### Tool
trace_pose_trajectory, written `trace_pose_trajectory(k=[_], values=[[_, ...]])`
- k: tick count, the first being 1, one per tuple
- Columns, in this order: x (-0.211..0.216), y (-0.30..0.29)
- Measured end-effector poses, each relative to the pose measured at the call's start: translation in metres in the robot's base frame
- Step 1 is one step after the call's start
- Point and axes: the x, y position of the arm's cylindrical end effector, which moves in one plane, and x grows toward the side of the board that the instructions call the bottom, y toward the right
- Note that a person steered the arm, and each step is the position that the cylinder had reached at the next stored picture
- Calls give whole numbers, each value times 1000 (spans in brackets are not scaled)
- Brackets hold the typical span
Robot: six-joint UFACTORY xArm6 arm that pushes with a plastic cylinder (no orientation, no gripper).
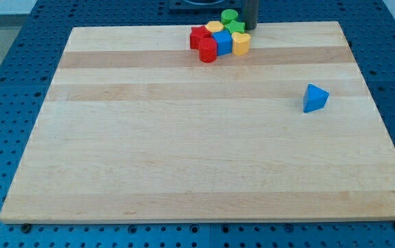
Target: Move the blue triangle to the centre right of the board
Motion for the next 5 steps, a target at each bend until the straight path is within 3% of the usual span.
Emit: trace_pose_trajectory(k=[1,3,4,5], values=[[3,39],[94,154],[110,124],[172,56]])
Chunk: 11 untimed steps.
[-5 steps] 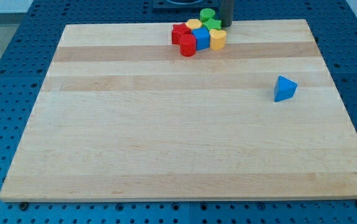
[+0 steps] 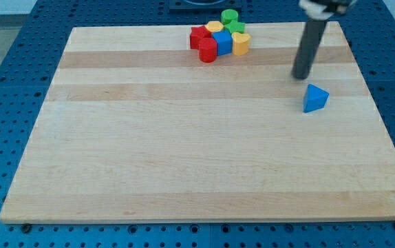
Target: Move the blue triangle to the centre right of the board
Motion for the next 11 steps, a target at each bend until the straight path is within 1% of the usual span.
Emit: trace_pose_trajectory(k=[1,2,3,4,6,7,8,10,11], values=[[36,-50],[78,-29],[74,-20],[53,-10],[41,36],[37,34],[31,54],[-97,123],[-177,170]])
